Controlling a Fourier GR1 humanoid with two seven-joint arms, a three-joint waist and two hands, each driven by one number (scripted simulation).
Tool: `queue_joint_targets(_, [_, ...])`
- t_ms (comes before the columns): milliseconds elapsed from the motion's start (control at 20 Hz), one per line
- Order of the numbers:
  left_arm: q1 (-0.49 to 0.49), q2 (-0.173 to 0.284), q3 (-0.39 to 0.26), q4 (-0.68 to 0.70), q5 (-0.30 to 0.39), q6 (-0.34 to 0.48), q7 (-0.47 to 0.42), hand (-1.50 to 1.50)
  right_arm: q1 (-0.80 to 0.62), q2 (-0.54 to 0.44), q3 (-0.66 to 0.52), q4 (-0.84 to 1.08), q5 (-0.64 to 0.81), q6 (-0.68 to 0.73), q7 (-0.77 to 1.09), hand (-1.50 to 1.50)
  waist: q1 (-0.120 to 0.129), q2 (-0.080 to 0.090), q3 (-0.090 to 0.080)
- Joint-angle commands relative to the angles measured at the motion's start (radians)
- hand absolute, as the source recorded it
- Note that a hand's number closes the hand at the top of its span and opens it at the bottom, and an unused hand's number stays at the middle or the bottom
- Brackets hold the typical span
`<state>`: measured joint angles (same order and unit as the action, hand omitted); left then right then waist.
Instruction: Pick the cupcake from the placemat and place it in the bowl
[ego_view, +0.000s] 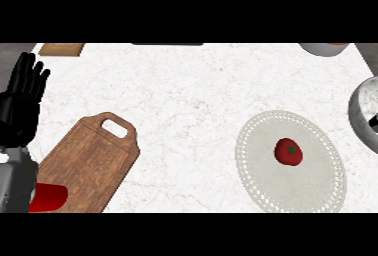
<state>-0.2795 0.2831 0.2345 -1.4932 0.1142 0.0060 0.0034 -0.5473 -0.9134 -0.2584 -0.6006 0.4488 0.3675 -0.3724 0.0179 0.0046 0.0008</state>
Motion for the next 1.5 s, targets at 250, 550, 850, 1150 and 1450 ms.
queue_joint_targets(250, [0.077,-0.042,-0.026,-0.018,-0.021,0.002,-0.056,0.0,-0.057,0.101,-0.154,0.151,-0.146,-0.046,-0.096,-1.5,0.002,0.0,0.001])
queue_joint_targets(550, [0.032,-0.007,0.004,-0.006,0.011,-0.018,-0.02,0.0,-0.108,-0.054,-0.313,0.25,-0.25,-0.071,-0.095,-1.5,0.003,0.004,0.002])
queue_joint_targets(850, [-0.008,0.018,0.007,-0.033,0.018,-0.015,0.05,0.0,-0.053,-0.162,-0.41,0.383,-0.317,-0.033,-0.118,-1.5,0.006,0.006,0.005])
queue_joint_targets(1150, [-0.006,0.001,0.006,0.003,0.004,-0.003,0.009,0.0,0.027,-0.25,-0.471,0.441,-0.365,0.069,-0.177,-1.5,0.001,0.015,0.01])
queue_joint_targets(1450, [0.014,-0.004,0.012,-0.022,-0.003,0.01,-0.01,0.0,0.133,-0.271,-0.506,0.469,-0.394,0.171,-0.263,-1.5,-0.012,0.013,0.015])
